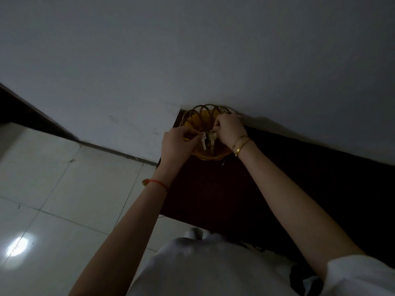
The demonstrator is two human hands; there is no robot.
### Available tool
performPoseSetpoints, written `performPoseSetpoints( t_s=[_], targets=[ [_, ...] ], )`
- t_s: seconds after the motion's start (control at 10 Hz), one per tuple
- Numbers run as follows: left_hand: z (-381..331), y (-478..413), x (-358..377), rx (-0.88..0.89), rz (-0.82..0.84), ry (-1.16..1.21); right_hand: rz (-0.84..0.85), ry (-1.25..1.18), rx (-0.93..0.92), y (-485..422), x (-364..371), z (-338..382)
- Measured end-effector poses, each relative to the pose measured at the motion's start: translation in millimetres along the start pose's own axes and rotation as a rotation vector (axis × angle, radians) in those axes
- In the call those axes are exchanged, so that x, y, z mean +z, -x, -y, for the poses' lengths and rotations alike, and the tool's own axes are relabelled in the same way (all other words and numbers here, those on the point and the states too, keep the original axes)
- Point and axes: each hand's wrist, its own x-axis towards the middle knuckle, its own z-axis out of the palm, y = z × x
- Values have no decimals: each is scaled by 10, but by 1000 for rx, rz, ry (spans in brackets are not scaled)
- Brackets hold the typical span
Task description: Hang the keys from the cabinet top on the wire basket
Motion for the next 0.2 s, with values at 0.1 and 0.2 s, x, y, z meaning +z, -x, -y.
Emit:
performPoseSetpoints(
  t_s=[0.1, 0.2],
  targets=[
    [-1, 10, -10, -2, 16, 35, -4, 84, -2, 65, -48, 40],
    [-31, 31, -51, -10, 11, 87, -96, 49, -44, 163, -125, 39]
  ],
)
